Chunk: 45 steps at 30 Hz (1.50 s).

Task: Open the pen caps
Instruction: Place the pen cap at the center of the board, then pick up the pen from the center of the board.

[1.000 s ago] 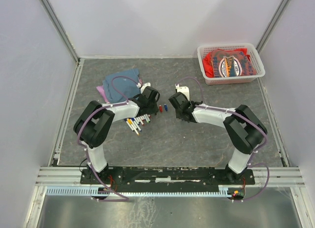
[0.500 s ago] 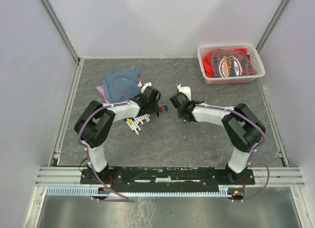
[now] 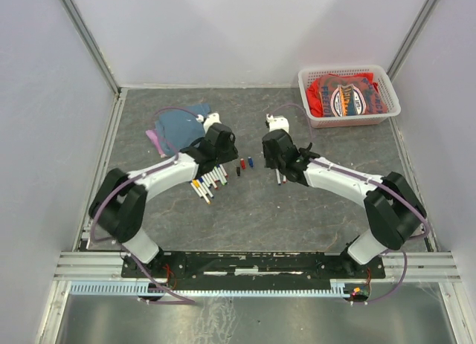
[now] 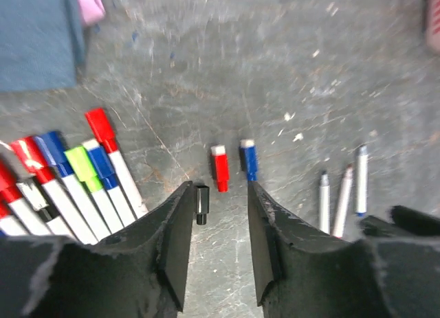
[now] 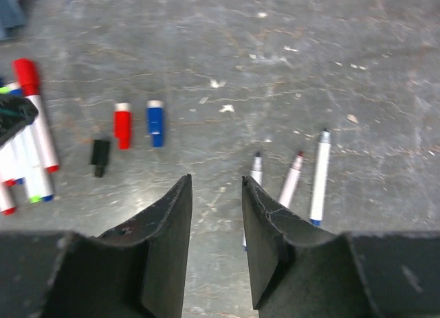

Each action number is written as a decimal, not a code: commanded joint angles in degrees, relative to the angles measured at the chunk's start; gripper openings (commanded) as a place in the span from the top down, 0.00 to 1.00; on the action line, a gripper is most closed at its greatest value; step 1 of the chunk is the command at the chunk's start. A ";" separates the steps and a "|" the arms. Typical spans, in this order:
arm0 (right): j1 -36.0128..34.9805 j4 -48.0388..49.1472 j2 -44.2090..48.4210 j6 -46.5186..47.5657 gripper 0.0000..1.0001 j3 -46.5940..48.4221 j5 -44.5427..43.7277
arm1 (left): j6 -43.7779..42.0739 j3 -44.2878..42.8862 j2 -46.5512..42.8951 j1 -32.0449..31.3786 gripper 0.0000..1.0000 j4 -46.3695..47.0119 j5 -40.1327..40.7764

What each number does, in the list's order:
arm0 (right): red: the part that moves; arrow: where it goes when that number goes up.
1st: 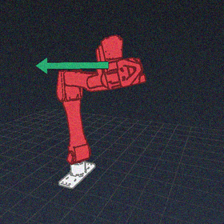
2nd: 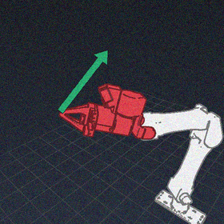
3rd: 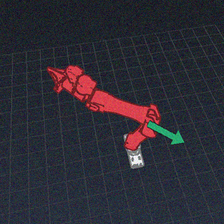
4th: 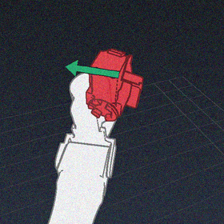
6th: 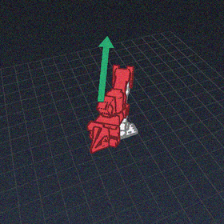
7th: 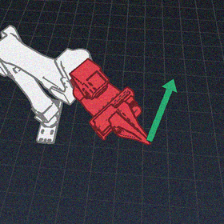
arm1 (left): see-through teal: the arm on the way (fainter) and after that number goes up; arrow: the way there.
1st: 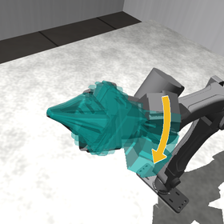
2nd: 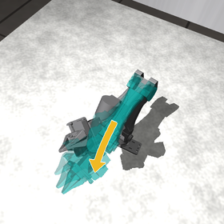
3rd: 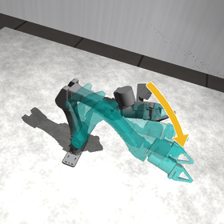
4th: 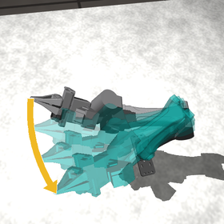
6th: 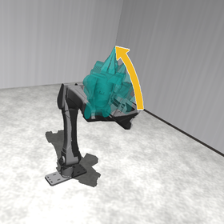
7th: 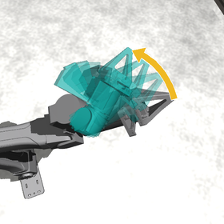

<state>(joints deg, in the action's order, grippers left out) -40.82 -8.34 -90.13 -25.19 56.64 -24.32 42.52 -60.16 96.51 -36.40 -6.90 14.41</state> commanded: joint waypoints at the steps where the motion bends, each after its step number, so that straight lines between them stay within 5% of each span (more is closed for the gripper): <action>1: -2.17 2.04 -1.50 3.01 0.58 6.17 6.33 | 0.39 3.55 -10.94 0.68 0.55 2.25 7.51; 19: -9.77 -6.73 -25.90 2.55 0.55 33.01 13.04 | 6.46 27.56 -40.27 3.53 0.43 4.61 16.36; 45: -10.26 -7.91 -32.49 1.85 0.56 35.20 10.40 | 6.96 30.52 -44.76 3.61 0.43 5.09 17.58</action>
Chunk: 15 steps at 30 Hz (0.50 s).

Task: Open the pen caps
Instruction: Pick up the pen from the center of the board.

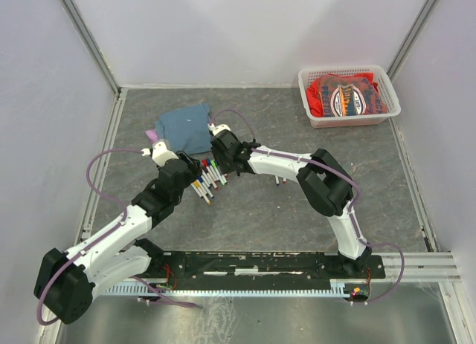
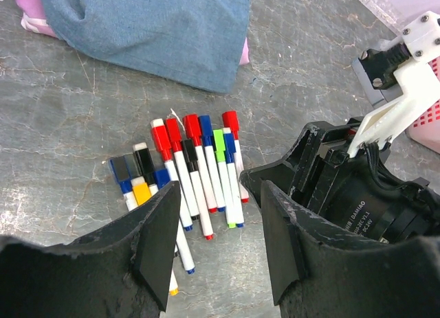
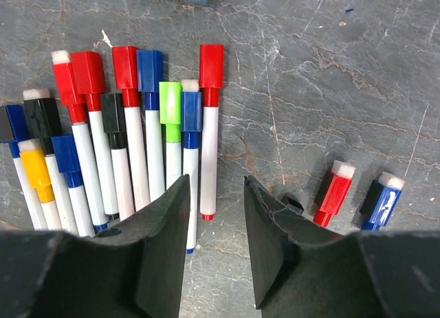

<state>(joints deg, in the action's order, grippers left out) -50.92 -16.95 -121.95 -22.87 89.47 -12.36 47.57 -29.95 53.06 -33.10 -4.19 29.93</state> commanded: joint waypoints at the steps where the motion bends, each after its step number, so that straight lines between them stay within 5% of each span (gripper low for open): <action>1: -0.08 0.70 -0.72 -0.44 0.56 2.35 -1.73 | 1.90 0.49 -1.44 0.29 0.43 2.53 2.06; 15: -0.06 -0.07 -2.28 -0.32 0.56 2.81 -2.49 | 1.67 1.10 -2.04 0.32 0.43 2.96 2.06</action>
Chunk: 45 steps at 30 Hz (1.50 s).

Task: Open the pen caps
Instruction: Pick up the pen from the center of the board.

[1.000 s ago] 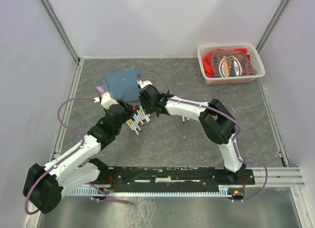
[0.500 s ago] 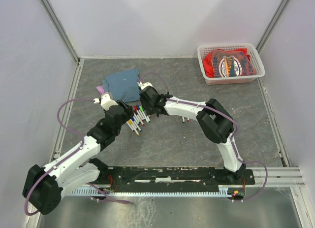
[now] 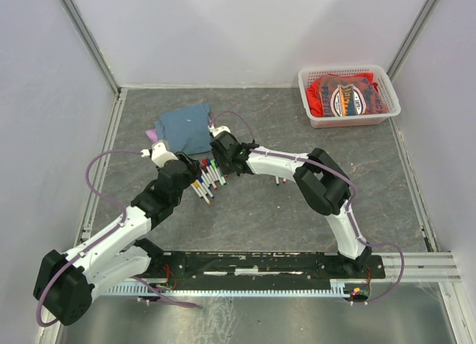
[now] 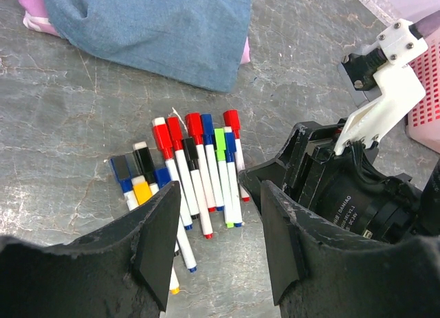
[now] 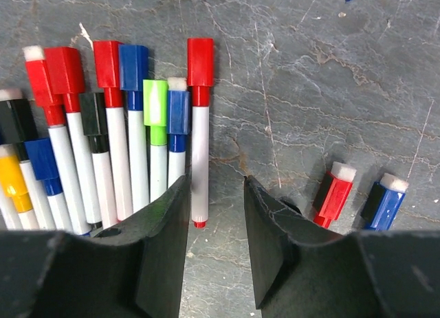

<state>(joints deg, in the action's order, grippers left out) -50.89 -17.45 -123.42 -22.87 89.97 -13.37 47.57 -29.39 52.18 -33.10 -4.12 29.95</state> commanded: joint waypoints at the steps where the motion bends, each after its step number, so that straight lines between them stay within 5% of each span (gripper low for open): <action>1: -0.03 0.41 -0.88 -0.25 0.56 2.28 -1.42 | 1.73 0.56 -1.19 0.27 0.43 3.04 2.04; 17: -0.30 -0.92 -2.07 -0.21 0.61 0.25 -1.53 | 2.34 0.43 -0.34 0.32 0.41 3.18 1.78; 30: -0.34 1.58 -0.70 -5.08 0.84 -4.91 -0.53 | 3.10 -1.31 2.24 0.27 0.36 1.95 0.11; 45: -0.26 7.58 8.74 -6.48 0.96 -13.07 -1.65 | 2.90 -5.26 9.39 0.65 0.30 3.38 -7.13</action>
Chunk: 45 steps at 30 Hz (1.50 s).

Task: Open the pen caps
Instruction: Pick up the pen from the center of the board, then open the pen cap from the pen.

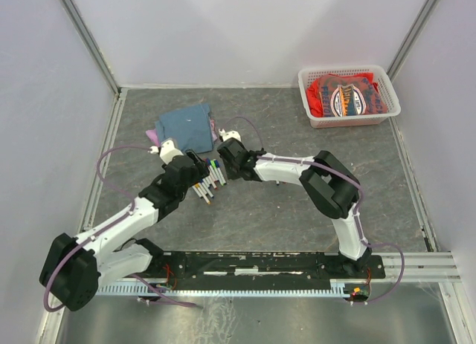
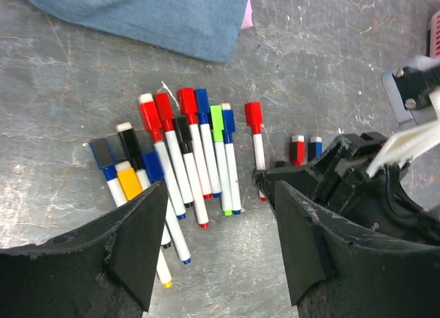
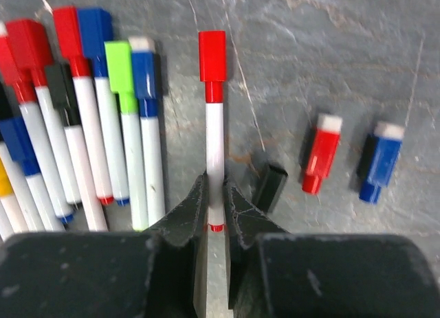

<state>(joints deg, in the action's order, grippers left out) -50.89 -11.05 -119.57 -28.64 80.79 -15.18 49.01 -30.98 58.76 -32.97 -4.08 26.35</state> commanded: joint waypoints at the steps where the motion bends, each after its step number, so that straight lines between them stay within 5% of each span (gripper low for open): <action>1: -0.25 2.05 6.02 -0.76 0.96 -5.12 0.34 | 1.58 -4.10 3.79 0.71 0.29 3.57 -4.53; 18: -0.26 16.47 20.01 -5.61 0.98 -22.06 9.04 | 5.29 -7.51 17.15 4.58 0.29 13.32 -25.92; 35: -0.76 24.47 26.43 -10.13 0.99 -28.40 15.15 | 9.04 -6.15 22.09 6.77 0.31 18.97 -32.47; 45: -1.22 28.46 27.61 -12.13 0.99 -31.12 17.14 | 10.20 -5.04 22.44 7.70 0.46 21.49 -33.85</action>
<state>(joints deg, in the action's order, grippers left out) -51.70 12.88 -94.67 -39.62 50.19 0.51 57.08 -36.40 80.97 -25.93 13.72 -5.89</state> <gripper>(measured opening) 0.146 0.561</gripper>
